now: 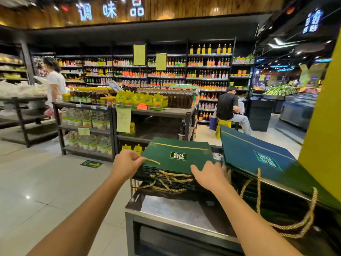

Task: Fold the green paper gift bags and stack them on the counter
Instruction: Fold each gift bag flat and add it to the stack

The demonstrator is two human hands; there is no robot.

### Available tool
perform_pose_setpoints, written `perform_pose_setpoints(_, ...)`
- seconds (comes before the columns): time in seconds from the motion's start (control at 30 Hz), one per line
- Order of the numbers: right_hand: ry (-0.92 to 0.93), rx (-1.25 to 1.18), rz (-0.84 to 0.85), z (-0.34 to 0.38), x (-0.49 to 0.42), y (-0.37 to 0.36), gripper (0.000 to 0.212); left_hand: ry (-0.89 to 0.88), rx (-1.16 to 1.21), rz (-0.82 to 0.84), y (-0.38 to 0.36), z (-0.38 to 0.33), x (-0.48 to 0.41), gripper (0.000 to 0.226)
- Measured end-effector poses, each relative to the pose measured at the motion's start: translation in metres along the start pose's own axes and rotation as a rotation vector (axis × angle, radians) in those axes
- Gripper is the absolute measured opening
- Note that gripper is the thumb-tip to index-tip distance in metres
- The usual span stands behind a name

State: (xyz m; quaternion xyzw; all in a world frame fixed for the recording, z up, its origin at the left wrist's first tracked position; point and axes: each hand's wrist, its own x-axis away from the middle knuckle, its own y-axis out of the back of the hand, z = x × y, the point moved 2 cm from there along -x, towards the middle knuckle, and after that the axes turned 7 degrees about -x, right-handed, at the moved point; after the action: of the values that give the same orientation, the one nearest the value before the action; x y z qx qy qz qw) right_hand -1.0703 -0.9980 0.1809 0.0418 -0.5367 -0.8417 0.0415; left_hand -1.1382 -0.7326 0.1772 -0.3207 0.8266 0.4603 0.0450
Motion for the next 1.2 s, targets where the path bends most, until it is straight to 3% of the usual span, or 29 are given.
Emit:
perform_pose_setpoints(0.27, 0.011, -0.164, -0.078, -0.009, 0.008, -0.001, 0.071, 0.167, 0.315, -0.03, 0.0, 0.004, 0.01, 0.014)
perform_pose_setpoints(0.43, 0.095, -0.382, -0.143, -0.018, 0.023, -0.001, 0.068, 0.141, 0.439, -0.103, 0.011, 0.0, 0.03, 0.015)
perform_pose_setpoints(0.73, 0.231, -0.435, -0.213, -0.05, 0.077, -0.015, 0.043, -0.012, 0.401, -0.166, 0.027, 0.018, 0.096, 0.015)
perform_pose_setpoints(1.2, 0.302, -0.423, -0.259, -0.085, 0.089, -0.035, 0.044, -0.154, 0.05, -0.172, -0.001, 0.024, 0.138, 0.018)
